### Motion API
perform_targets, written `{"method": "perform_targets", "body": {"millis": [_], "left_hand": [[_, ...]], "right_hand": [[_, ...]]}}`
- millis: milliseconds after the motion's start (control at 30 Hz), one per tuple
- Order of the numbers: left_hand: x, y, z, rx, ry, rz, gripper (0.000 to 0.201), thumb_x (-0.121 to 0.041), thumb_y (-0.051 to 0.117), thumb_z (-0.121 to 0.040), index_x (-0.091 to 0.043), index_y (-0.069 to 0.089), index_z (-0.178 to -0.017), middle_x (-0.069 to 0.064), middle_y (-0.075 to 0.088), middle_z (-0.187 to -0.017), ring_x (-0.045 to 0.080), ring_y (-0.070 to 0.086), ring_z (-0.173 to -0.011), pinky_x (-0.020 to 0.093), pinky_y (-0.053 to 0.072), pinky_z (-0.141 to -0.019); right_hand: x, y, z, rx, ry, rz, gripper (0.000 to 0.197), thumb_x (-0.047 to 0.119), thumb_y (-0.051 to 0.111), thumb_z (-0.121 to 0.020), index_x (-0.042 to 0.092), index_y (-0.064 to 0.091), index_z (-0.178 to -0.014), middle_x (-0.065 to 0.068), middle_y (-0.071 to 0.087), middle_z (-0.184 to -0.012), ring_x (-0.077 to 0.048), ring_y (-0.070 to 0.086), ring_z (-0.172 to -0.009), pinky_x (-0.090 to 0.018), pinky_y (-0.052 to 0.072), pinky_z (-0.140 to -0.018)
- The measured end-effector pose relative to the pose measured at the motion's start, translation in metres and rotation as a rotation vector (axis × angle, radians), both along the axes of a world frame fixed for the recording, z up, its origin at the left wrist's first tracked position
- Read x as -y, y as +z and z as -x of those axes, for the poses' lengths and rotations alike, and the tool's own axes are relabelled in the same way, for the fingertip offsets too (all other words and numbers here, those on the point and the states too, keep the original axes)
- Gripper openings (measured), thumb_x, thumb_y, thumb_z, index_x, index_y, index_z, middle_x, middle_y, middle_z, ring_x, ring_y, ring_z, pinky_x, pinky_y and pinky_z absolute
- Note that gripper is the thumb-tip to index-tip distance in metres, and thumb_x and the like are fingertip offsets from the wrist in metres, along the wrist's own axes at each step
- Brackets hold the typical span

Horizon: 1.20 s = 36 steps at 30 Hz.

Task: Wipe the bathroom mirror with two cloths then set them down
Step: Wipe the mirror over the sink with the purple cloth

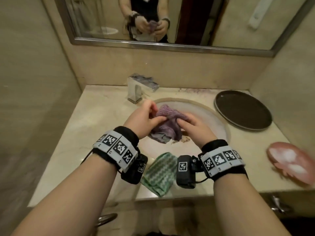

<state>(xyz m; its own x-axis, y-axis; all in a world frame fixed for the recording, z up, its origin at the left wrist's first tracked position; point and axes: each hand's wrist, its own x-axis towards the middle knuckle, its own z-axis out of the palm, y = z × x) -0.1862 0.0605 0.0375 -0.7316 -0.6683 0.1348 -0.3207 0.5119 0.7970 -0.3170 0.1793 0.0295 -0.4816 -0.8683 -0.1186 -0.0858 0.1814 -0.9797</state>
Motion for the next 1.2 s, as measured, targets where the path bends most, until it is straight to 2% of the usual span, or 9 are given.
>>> {"method": "perform_targets", "body": {"millis": [133, 233, 300, 500, 633, 767, 867, 1000, 1200], "left_hand": [[-0.012, 0.0, 0.034, 0.023, -0.106, -0.05, 0.045, -0.05, 0.07, -0.069, -0.03, 0.047, -0.102, -0.006, 0.063, -0.098, 0.013, 0.062, -0.09, 0.035, 0.053, -0.081], [-0.027, 0.002, 0.057, 0.022, -0.202, -0.149, 0.048, -0.024, 0.075, -0.076, -0.025, 0.045, -0.114, -0.007, 0.056, -0.107, 0.006, 0.056, -0.094, 0.019, 0.051, -0.08], [-0.037, 0.003, 0.072, 0.062, -0.224, -0.117, 0.042, -0.016, 0.07, -0.081, -0.022, 0.048, -0.116, -0.004, 0.058, -0.109, 0.01, 0.056, -0.096, 0.025, 0.051, -0.084], [-0.043, 0.003, 0.107, -0.07, -0.183, -0.315, 0.024, -0.006, 0.051, -0.094, -0.024, 0.051, -0.11, -0.002, 0.068, -0.094, 0.018, 0.065, -0.086, 0.044, 0.048, -0.09], [-0.058, 0.009, 0.133, -0.164, -0.21, -0.456, 0.044, 0.004, 0.037, -0.097, -0.035, 0.046, -0.115, -0.005, 0.066, -0.068, 0.01, 0.064, -0.064, 0.039, 0.05, -0.071], [-0.074, 0.009, 0.155, -0.043, -0.274, -0.421, 0.026, -0.018, 0.04, -0.099, -0.02, 0.054, -0.121, 0.002, 0.064, -0.104, 0.014, 0.065, -0.087, 0.026, 0.055, -0.081], [-0.078, 0.01, 0.167, 0.166, -0.323, -0.215, 0.031, -0.043, 0.054, -0.087, -0.027, 0.055, -0.114, -0.006, 0.065, -0.1, 0.009, 0.062, -0.089, 0.023, 0.051, -0.077], [-0.082, 0.009, 0.187, 0.251, -0.301, 0.0, 0.025, -0.034, 0.055, -0.091, -0.022, 0.06, -0.112, 0.002, 0.058, -0.11, 0.015, 0.057, -0.098, 0.03, 0.047, -0.087], [-0.094, 0.007, 0.218, 0.205, -0.342, -0.063, 0.028, -0.023, 0.053, -0.094, -0.016, 0.056, -0.121, 0.003, 0.064, -0.112, 0.019, 0.06, -0.103, 0.041, 0.047, -0.094]], "right_hand": [[-0.013, 0.004, 0.036, -0.042, -0.121, 0.039, 0.022, 0.006, 0.045, -0.096, 0.022, 0.06, -0.092, 0.003, 0.064, -0.091, -0.02, 0.06, -0.093, -0.03, 0.05, -0.084], [-0.021, 0.012, 0.058, 0.155, -0.216, 0.151, 0.027, 0.003, 0.04, -0.097, 0.019, 0.061, -0.093, -0.006, 0.065, -0.098, -0.025, 0.06, -0.099, -0.041, 0.047, -0.095], [-0.027, 0.016, 0.074, 0.298, -0.275, 0.231, 0.024, 0.004, 0.037, -0.098, 0.013, 0.06, -0.097, -0.009, 0.065, -0.097, -0.022, 0.063, -0.092, -0.037, 0.05, -0.089], [-0.05, 0.011, 0.114, 0.66, -0.397, 0.277, 0.034, 0.015, 0.036, -0.101, -0.001, 0.051, -0.126, -0.018, 0.062, -0.118, -0.029, 0.06, -0.107, -0.038, 0.049, -0.089], [-0.065, 0.008, 0.136, 0.845, -0.42, 0.318, 0.042, 0.023, 0.031, -0.101, -0.001, 0.048, -0.131, -0.019, 0.057, -0.127, -0.033, 0.053, -0.119, -0.045, 0.039, -0.103], [-0.078, 0.01, 0.154, 0.885, -0.403, 0.352, 0.044, 0.026, 0.03, -0.101, -0.003, 0.047, -0.13, -0.022, 0.053, -0.131, -0.034, 0.05, -0.122, -0.047, 0.035, -0.106], [-0.083, 0.009, 0.163, 0.928, -0.416, 0.368, 0.044, 0.027, 0.03, -0.101, -0.003, 0.047, -0.129, -0.024, 0.053, -0.13, -0.036, 0.05, -0.121, -0.048, 0.036, -0.106], [-0.089, 0.013, 0.177, 0.906, -0.416, 0.407, 0.042, 0.028, 0.031, -0.102, -0.001, 0.049, -0.126, -0.022, 0.057, -0.124, -0.034, 0.053, -0.118, -0.045, 0.041, -0.099], [-0.102, 0.009, 0.195, 0.642, -0.383, 0.358, 0.032, 0.018, 0.047, -0.095, 0.011, 0.045, -0.126, -0.012, 0.058, -0.125, -0.026, 0.056, -0.114, -0.042, 0.046, -0.097]]}}
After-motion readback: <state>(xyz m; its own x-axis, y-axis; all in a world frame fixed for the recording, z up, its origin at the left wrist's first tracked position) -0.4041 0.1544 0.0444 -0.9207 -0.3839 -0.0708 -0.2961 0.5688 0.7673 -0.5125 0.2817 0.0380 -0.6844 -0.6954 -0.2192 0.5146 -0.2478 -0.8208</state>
